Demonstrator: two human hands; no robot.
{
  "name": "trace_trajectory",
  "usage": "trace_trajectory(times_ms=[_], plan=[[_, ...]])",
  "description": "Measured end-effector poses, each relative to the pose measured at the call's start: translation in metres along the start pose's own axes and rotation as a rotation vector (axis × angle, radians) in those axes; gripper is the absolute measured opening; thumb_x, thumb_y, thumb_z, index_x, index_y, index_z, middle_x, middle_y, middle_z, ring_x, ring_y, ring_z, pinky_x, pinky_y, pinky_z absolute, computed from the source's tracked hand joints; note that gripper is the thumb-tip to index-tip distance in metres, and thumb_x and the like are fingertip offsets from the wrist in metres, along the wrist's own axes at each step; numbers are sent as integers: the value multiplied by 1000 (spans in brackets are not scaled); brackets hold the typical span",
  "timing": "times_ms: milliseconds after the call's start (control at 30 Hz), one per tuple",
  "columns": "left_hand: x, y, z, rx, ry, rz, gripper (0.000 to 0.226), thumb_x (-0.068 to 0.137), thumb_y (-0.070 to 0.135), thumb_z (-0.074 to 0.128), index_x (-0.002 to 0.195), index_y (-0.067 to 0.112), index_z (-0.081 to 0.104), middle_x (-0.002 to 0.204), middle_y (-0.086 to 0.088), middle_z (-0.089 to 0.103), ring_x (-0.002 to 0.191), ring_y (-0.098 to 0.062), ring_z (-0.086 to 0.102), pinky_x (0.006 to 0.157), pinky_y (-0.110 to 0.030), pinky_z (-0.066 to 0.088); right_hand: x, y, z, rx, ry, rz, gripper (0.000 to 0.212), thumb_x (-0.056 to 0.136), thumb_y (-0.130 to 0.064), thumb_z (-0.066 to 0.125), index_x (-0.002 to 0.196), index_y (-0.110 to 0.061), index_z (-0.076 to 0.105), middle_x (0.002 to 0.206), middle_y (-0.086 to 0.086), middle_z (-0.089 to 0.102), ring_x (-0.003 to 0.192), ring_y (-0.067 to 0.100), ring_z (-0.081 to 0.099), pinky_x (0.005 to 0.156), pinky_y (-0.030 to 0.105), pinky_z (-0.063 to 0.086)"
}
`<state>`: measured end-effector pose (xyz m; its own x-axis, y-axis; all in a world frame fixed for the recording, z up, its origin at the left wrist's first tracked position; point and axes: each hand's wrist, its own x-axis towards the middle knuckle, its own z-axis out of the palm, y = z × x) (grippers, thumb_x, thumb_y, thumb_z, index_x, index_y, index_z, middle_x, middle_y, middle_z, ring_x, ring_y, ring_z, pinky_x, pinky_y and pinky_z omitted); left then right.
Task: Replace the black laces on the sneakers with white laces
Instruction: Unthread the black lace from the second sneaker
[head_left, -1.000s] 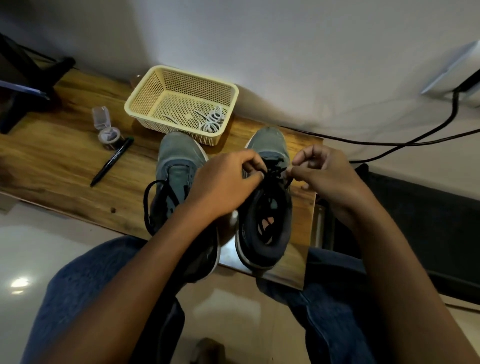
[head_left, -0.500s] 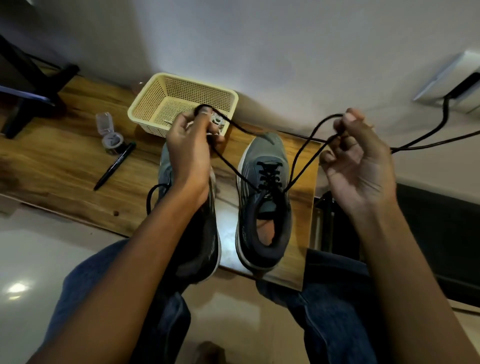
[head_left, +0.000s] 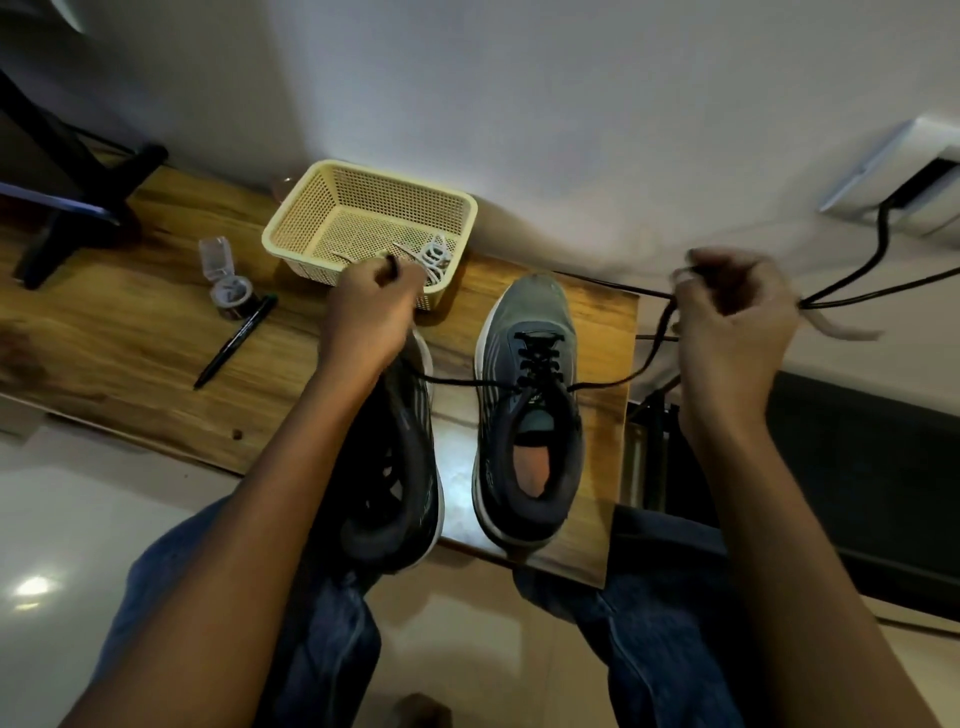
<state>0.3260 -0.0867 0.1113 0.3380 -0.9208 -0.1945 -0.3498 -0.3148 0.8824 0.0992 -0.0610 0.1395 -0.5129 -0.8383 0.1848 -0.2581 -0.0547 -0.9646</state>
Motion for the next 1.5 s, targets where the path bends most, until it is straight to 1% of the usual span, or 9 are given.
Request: trace_trajectory(times_ms=[133, 267, 367, 467, 700, 967, 1200, 1400, 1500], plan=[[-10, -4, 5, 747, 46, 91, 45, 87, 61, 49, 97, 24, 72, 102, -3, 68, 101, -26, 60, 89, -41, 41, 1, 9, 5, -226, -393, 202, 29, 91, -3, 57, 116, -16, 63, 108, 3, 66, 99, 18, 64, 83, 31, 55], [-17, 8, 7, 616, 205, 390, 29, 85, 50, 58, 98, 24, 63, 99, 6, 67, 98, -21, 59, 87, -39, 36, -2, 9, 10, -327, -561, 173, 44, 94, 1, 50, 135, -17, 51, 134, 3, 55, 123, 15, 53, 102, 37, 47], [-28, 12, 17, 435, -54, 545, 11, 84, 41, 65, 89, 31, 62, 87, 16, 62, 89, -12, 59, 94, -44, 43, -4, 12, 11, -472, -592, 78, 43, 95, -2, 49, 135, -19, 52, 139, -1, 51, 127, 15, 48, 99, 29, 44], [-40, 10, 31, 500, -366, 589, 11, 82, 42, 69, 90, 37, 65, 97, 15, 62, 98, -10, 53, 95, -40, 39, -5, 15, 11, -636, -574, -37, 21, 92, -15, 60, 110, -24, 65, 124, 0, 57, 120, 21, 50, 93, 33, 44], [-48, 8, 46, 813, -307, 751, 20, 85, 49, 62, 98, 33, 66, 108, 10, 63, 108, -14, 52, 88, -35, 33, -10, 12, 10, -724, -853, 49, 17, 82, -27, 74, 78, -21, 58, 76, -4, 60, 68, 8, 54, 54, 21, 37], [-51, 7, 47, 677, -433, 655, 12, 95, 31, 53, 102, 21, 56, 107, 1, 57, 98, -20, 55, 81, -37, 43, -13, 3, 10, -711, -846, 156, 17, 79, -19, 75, 83, -9, 62, 82, 12, 67, 78, 27, 68, 73, 45, 58], [-46, 4, 39, 506, -482, 479, 3, 97, 25, 50, 96, 23, 49, 100, 1, 56, 89, -19, 54, 75, -35, 42, -13, 5, 13, -618, -768, 255, 15, 80, -8, 74, 70, -11, 62, 72, 4, 67, 70, 18, 69, 71, 39, 60], [-51, 1, 42, 504, -325, 374, 8, 99, 28, 48, 98, 21, 52, 90, 5, 58, 87, -22, 58, 71, -34, 43, -13, 6, 15, -601, -720, 285, 13, 79, -6, 74, 71, -2, 64, 74, 11, 70, 74, 21, 70, 75, 43, 59], [-56, 1, 47, 582, -208, 489, 10, 96, 30, 52, 105, 26, 54, 100, 7, 64, 95, -20, 58, 91, -40, 41, -11, 8, 13, -611, -697, 267, 13, 79, -6, 74, 73, -3, 64, 76, 10, 69, 78, 23, 69, 77, 45, 58]])
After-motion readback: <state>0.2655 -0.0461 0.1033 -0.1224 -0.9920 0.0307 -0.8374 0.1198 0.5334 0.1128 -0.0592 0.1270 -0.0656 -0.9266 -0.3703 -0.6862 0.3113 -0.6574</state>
